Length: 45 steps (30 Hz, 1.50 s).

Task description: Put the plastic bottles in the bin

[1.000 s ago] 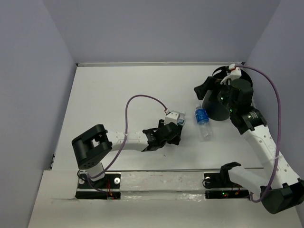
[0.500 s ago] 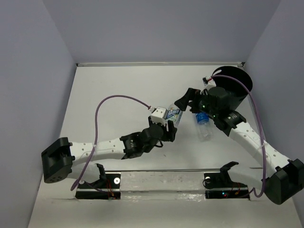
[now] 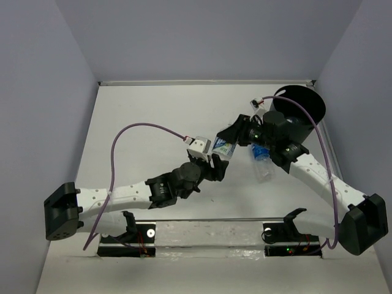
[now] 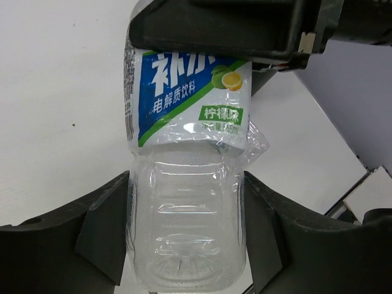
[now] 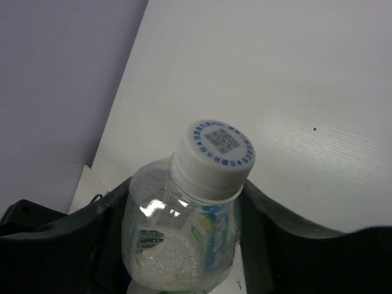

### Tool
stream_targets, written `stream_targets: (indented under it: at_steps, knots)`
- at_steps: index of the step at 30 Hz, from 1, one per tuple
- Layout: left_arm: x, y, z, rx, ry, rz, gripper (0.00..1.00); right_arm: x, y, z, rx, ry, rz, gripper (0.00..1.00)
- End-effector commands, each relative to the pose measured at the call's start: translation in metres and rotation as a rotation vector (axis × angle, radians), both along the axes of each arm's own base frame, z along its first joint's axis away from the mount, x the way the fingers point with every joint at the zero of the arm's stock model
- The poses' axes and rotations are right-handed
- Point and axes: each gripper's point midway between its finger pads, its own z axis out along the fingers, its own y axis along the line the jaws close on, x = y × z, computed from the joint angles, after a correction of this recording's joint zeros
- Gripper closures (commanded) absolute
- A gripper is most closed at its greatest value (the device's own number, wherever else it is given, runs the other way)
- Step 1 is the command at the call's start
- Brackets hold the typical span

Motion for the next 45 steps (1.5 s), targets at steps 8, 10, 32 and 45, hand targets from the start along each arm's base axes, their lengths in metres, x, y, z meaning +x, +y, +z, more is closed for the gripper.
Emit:
stream_targets:
  at_steps: [8,10,32,45]
  knots:
    - [-0.002,0.009,0.027,-0.111,-0.033,0.017,0.01,0.036,-0.04,0.1,-0.078,-0.277,-0.259,0.82]
    - [-0.004,0.014,0.024,-0.11,-0.027,0.015,0.01,0.046,-0.062,0.122,-0.147,-0.349,-0.347,0.82]
    - [-0.037,0.069,0.055,-0.059,0.008,-0.067,0.01,0.113,-0.293,0.176,-0.875,-0.422,-1.154,0.78]
    - [-0.028,0.157,0.112,0.022,-0.073,0.137,0.01,0.129,-0.286,0.127,-0.935,-0.33,-1.084,0.17]
